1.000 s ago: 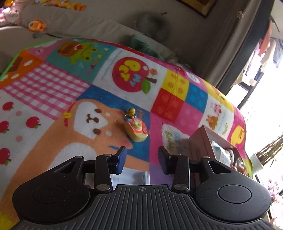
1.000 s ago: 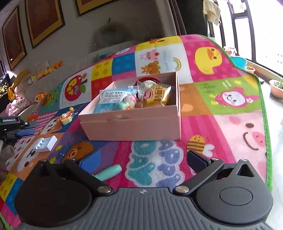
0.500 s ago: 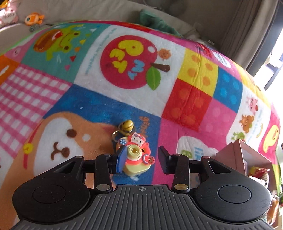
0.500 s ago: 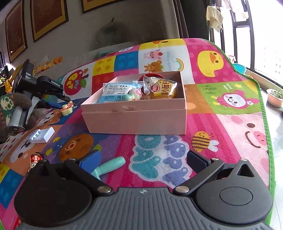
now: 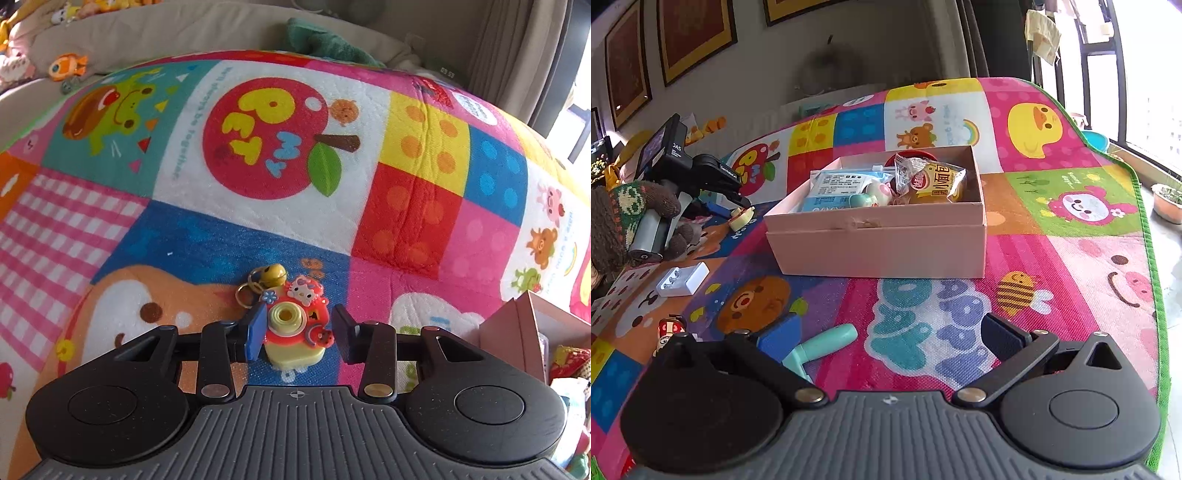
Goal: Organize objects
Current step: 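Grasp the yellow lens toy with the left gripper and lift it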
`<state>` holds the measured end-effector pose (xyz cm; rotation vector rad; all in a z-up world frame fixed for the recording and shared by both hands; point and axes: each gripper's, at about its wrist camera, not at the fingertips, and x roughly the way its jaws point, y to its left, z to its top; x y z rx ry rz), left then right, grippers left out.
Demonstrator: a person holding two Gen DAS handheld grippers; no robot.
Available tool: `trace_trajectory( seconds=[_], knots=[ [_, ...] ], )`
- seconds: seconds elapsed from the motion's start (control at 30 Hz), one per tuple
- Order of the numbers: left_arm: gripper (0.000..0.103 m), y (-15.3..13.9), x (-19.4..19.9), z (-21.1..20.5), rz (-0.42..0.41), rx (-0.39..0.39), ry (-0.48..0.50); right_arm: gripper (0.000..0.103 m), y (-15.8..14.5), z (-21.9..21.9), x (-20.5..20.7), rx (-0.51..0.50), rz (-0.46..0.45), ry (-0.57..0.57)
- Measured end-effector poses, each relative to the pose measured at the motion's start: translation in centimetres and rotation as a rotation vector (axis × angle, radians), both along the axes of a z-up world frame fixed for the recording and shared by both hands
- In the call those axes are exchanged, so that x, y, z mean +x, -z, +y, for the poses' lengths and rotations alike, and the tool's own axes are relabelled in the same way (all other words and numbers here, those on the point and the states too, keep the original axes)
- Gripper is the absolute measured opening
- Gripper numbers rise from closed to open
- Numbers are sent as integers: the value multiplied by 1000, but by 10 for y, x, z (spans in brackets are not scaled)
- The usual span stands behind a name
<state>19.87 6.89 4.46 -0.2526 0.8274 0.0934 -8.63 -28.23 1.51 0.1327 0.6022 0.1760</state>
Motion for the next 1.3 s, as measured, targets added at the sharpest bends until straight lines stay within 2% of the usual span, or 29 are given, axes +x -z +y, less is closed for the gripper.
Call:
trace_trajectory(
  seconds=[0.17,0.3,0.43,0.7,0.83,0.9,0.97,1.1,1.2,1.3],
  knots=[
    [45,1,3,-1,-5,52,-36,103,0,1,0,-8,2,-1],
    [45,5,0,-3,-23,149,-3,103,1,1,1,-8,9,-5],
    [45,5,3,0,-33,165,-37,103,1,2,2,-12,13,-8],
    [45,16,-3,11,-118,288,-45,103,1,2,1,-13,13,-8],
    [46,17,-8,23,-133,279,67,103,1,2,1,-12,13,-7],
    [46,18,-10,22,-113,325,139,103,0,2,1,-13,13,-8],
    [46,19,-11,24,-88,343,156,103,0,3,1,-16,14,-9],
    [46,18,-21,27,-102,277,181,103,0,4,1,-21,12,-9],
    [45,19,-39,15,-121,249,266,103,1,4,1,-22,16,-8],
    [45,17,-71,-8,-129,230,392,103,1,4,1,-23,17,-7]
  ],
)
